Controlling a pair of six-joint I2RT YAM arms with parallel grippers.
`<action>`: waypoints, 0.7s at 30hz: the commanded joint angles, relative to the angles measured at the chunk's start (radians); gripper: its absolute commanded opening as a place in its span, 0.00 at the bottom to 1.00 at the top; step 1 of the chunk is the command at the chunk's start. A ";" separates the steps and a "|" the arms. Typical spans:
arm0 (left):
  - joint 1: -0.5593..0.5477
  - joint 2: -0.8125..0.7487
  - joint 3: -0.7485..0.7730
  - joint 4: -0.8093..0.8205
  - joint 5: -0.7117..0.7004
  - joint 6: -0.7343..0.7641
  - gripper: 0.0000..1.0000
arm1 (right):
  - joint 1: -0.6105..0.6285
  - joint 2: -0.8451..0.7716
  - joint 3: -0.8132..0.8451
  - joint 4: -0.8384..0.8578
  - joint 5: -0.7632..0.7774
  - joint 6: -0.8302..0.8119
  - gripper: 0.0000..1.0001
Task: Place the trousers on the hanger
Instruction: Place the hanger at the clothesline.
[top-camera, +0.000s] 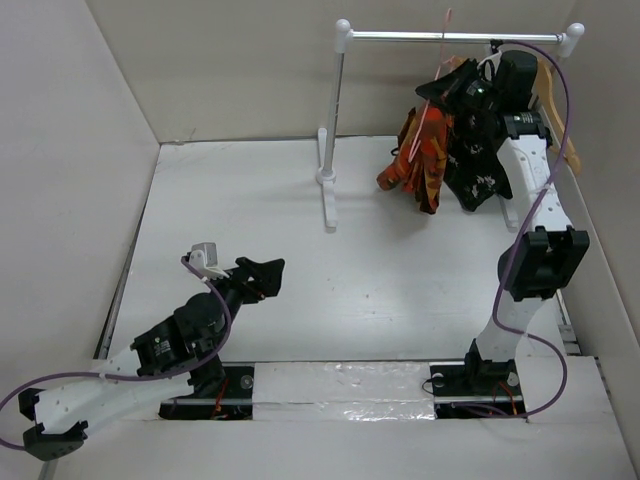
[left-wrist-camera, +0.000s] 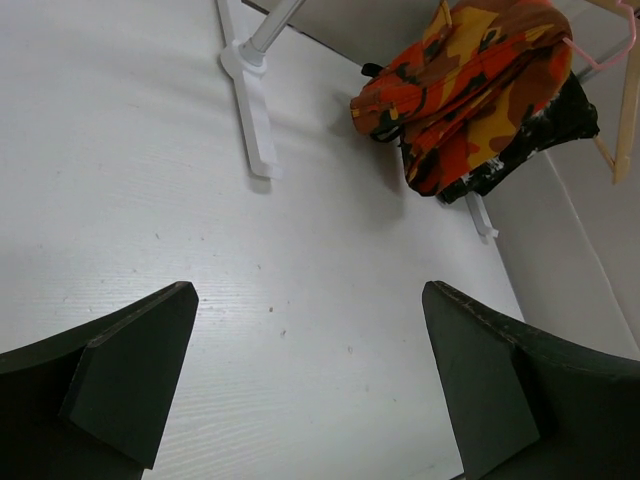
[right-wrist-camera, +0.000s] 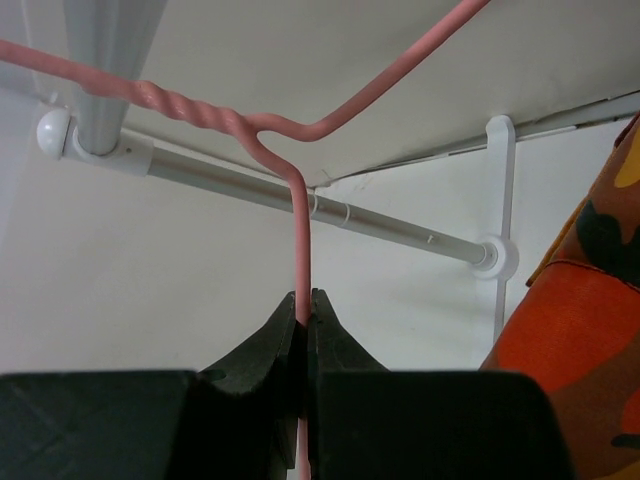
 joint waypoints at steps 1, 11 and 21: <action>0.005 0.017 -0.008 0.036 0.001 -0.014 0.96 | -0.009 -0.023 0.081 0.126 -0.061 -0.031 0.00; 0.005 0.021 -0.007 0.040 0.013 -0.011 0.95 | -0.009 -0.091 -0.200 0.273 -0.074 -0.037 0.02; 0.005 0.038 0.033 0.040 0.010 -0.017 0.96 | -0.049 -0.183 -0.249 0.194 -0.032 -0.136 1.00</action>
